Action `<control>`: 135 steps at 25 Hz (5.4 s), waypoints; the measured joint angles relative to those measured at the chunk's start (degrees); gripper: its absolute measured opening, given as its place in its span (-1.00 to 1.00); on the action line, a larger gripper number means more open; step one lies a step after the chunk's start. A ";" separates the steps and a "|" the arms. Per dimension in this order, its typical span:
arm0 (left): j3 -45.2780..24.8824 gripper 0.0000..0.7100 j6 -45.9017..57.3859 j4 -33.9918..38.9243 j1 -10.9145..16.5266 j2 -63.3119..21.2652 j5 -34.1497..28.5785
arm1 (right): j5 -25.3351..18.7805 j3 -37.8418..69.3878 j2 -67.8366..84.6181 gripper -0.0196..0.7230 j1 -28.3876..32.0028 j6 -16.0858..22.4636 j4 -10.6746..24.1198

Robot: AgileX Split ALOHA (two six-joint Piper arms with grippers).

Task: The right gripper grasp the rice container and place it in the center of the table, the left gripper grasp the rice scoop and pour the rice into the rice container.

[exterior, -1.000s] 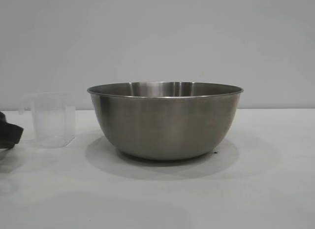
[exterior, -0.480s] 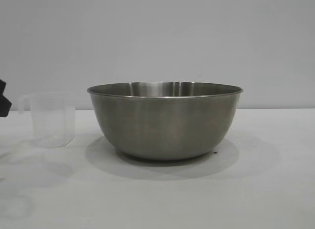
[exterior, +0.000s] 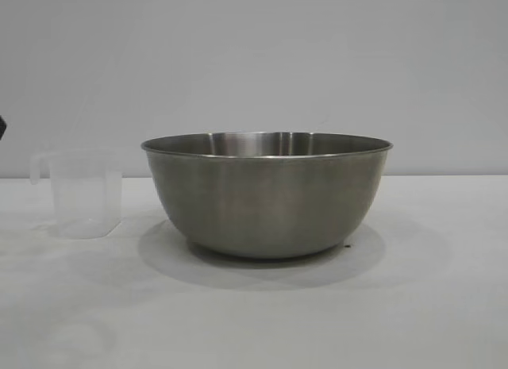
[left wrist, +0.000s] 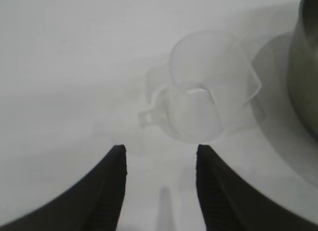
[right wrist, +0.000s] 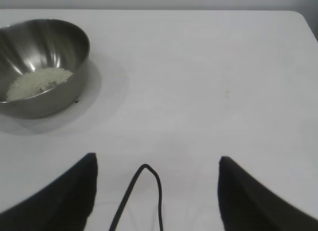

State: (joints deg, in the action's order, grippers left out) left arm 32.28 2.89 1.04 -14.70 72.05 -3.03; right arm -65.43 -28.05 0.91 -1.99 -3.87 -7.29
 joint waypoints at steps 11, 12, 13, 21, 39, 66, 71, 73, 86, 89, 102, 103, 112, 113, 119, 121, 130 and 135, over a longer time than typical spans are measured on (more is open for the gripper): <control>4.85 -0.20 0.00 2.62 0.00 -19.53 -20.62 | 0.00 0.00 0.00 0.23 0.00 0.00 0.00; 4.85 -0.20 0.00 2.62 0.00 -21.41 -22.04 | 0.00 0.00 0.00 0.23 0.00 0.00 0.00; 4.85 -0.20 0.00 2.62 0.00 -23.72 -23.78 | 0.00 0.00 0.00 0.23 0.00 0.00 0.00; 4.85 -0.20 -0.10 2.62 0.00 -40.45 -37.78 | 0.00 0.00 0.00 0.23 0.00 0.00 0.00; 4.97 0.31 -4.87 -0.21 0.00 -67.21 -69.23 | 0.00 0.00 0.00 0.23 0.00 0.00 0.00; -4.52 0.38 -4.99 -1.30 0.00 -73.21 -61.36 | 0.00 0.00 0.00 0.23 0.00 0.00 0.00; -4.52 0.38 -4.99 -1.30 0.00 -73.21 -61.36 | 0.00 0.00 0.00 0.23 0.00 0.00 0.00; -4.52 0.38 -4.99 -1.30 0.00 -73.21 -61.36 | 0.00 0.00 0.00 0.23 0.00 0.00 0.00; -4.52 0.38 -4.99 -1.30 11.82 -73.21 -61.24 | 0.00 0.00 0.00 0.23 0.00 0.00 0.00; -4.52 0.38 -4.99 -1.30 16.55 -73.21 -61.24 | 0.00 0.00 0.00 0.23 0.00 0.00 0.00; -4.52 0.38 -4.99 -1.29 19.30 -73.21 -61.24 | 0.00 0.00 0.00 0.23 -2.96 0.00 0.00; -4.52 0.38 -4.99 -1.29 19.30 -73.21 -61.24 | 0.00 0.00 0.00 0.23 -2.96 0.00 0.00; -4.52 0.38 -4.99 -1.29 19.30 -73.21 -61.24 | 0.00 0.00 0.00 0.23 -2.96 0.00 0.00; -4.52 0.38 -4.99 -1.29 19.30 -73.21 -61.24 | 0.00 0.00 0.00 0.23 -2.96 0.00 0.00; -4.52 0.38 -4.99 -1.29 19.30 -73.21 -61.24 | 0.00 0.00 0.00 0.23 -2.96 0.00 0.00; -4.52 0.38 -4.99 -1.29 19.30 -73.21 -61.24 | 0.00 0.00 0.00 0.23 -2.96 0.00 0.00; -4.52 0.38 -4.99 -1.29 19.30 -73.21 -61.24 | 0.00 0.00 0.00 0.23 -2.96 0.00 0.00; -4.52 0.38 -4.99 -1.29 19.30 -73.21 -61.24 | 0.00 0.00 0.00 0.23 -2.96 0.00 0.00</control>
State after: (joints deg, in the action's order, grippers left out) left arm 27.76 -2.10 -0.25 4.59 -1.16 -64.26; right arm -65.43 -28.05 0.91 -4.95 -3.87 -7.29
